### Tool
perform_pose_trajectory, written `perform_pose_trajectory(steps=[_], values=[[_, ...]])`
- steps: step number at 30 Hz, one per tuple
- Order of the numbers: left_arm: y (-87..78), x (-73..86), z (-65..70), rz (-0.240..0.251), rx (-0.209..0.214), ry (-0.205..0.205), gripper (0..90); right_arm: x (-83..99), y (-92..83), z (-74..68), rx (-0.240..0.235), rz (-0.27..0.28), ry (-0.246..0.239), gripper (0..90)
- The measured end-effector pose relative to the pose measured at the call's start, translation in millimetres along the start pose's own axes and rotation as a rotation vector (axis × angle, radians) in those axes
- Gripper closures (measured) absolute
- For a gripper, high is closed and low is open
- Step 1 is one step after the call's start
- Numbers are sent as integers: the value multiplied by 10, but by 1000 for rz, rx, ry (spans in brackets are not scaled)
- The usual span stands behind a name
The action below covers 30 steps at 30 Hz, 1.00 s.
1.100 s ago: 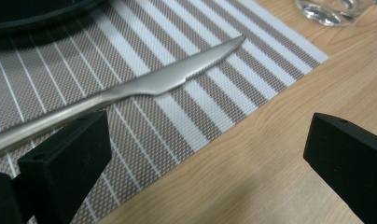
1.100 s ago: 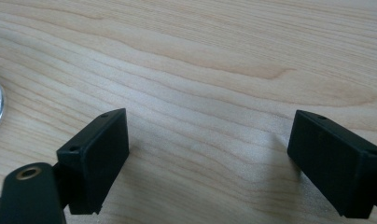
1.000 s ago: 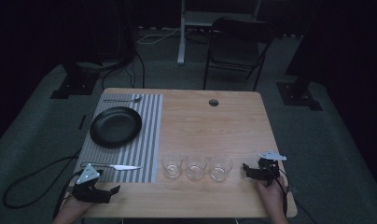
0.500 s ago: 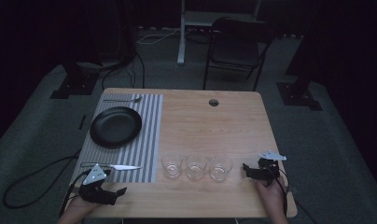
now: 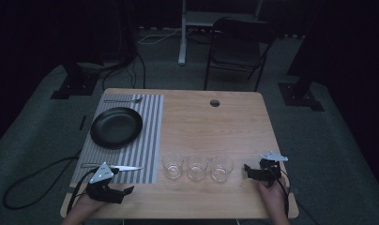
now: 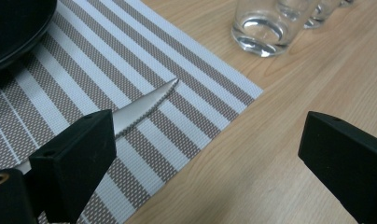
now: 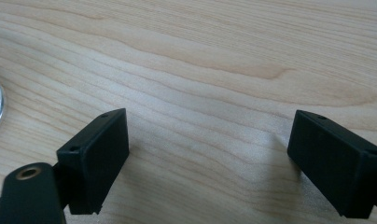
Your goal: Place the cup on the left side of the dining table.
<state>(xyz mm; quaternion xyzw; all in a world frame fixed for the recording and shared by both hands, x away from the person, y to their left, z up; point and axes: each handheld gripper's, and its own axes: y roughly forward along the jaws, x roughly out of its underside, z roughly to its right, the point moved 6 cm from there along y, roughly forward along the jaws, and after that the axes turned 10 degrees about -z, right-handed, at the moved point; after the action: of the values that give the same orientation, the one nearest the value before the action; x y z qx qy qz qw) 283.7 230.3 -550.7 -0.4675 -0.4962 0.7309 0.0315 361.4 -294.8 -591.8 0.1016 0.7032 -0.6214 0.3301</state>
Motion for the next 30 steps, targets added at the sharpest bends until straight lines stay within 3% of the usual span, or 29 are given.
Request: perform_pose_trajectory(steps=[30], values=[[-31,-356,149,19,23,90,45,0,0,0,0,0,0,121]])
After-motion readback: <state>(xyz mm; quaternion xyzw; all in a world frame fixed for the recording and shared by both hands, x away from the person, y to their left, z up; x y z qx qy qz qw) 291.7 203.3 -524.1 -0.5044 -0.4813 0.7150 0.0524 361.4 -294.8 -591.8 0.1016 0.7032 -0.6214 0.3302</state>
